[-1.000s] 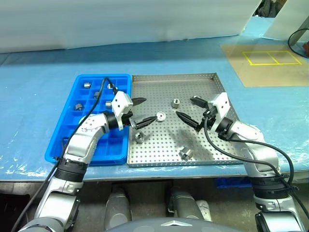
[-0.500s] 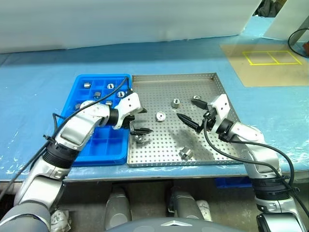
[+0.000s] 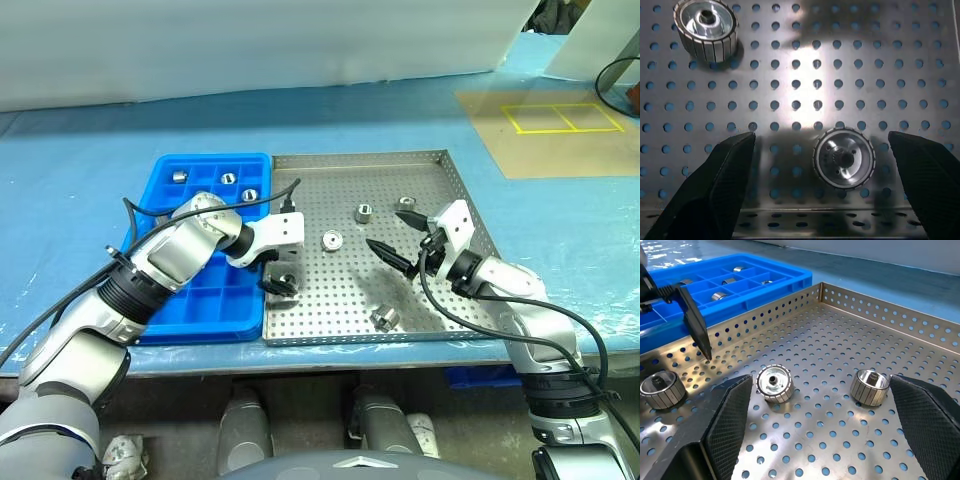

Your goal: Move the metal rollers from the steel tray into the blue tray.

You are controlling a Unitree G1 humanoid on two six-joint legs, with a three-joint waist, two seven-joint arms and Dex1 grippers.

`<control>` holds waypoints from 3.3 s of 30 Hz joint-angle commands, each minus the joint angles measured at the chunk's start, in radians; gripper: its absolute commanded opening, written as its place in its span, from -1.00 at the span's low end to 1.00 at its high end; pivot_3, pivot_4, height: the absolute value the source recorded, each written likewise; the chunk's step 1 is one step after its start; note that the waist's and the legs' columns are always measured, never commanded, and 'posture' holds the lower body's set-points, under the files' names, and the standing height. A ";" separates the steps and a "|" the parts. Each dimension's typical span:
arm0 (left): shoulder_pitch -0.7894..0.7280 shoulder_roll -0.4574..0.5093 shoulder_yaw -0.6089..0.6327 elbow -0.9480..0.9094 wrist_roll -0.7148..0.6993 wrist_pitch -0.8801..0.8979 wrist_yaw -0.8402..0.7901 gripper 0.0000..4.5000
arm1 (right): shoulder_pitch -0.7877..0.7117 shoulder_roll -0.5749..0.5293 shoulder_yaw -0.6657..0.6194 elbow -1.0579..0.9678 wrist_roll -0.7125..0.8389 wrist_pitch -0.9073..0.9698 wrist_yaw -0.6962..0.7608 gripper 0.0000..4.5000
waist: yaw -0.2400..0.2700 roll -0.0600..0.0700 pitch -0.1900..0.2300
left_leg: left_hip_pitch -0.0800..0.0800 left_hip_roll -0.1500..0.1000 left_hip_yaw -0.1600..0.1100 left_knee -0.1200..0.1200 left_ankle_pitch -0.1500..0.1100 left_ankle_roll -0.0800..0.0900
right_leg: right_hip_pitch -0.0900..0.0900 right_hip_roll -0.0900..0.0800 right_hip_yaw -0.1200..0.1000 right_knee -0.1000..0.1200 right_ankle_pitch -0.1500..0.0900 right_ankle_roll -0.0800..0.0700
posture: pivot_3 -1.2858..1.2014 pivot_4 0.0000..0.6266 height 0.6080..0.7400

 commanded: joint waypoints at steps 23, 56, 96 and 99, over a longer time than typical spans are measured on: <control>-0.023 -0.031 -0.058 0.092 0.115 -0.045 -0.158 -0.25 | 0.003 0.004 -0.008 -0.063 -0.006 -0.024 -0.049 1.00 | -0.023 0.003 -0.001 | 0.009 0.000 0.000 0.000 0.000 0.001 | 0.009 0.000 0.000 -0.001 0.000 0.000 | -0.22 -0.52 1.00; 0.641 -0.612 1.002 -0.652 -0.029 0.145 1.178 -0.25 | -0.223 0.097 0.121 0.265 -0.051 -0.145 0.149 1.00 | 0.045 0.000 0.002 | -0.007 0.001 -0.004 0.003 -0.004 0.007 | 0.001 -0.002 -0.007 -0.005 0.000 0.000 | 0.05 -0.52 1.00; 0.430 -0.470 0.589 -0.365 -0.193 -0.002 0.896 0.99 | -0.098 0.028 0.042 0.102 -0.028 -0.073 0.059 1.00 | 0.031 0.000 0.002 | -0.007 0.000 -0.003 0.001 -0.004 0.007 | -0.002 -0.001 -0.005 -0.004 -0.001 0.002 | -0.12 -0.52 1.00; 0.334 -0.405 0.517 -0.208 -0.193 -0.001 0.771 0.99 | -0.068 0.013 0.023 0.046 -0.012 -0.024 0.049 1.00 | 0.021 0.000 0.002 | -0.006 0.000 -0.002 0.002 -0.004 0.007 | -0.002 -0.001 -0.003 -0.003 -0.001 0.002 | -0.16 -0.52 1.00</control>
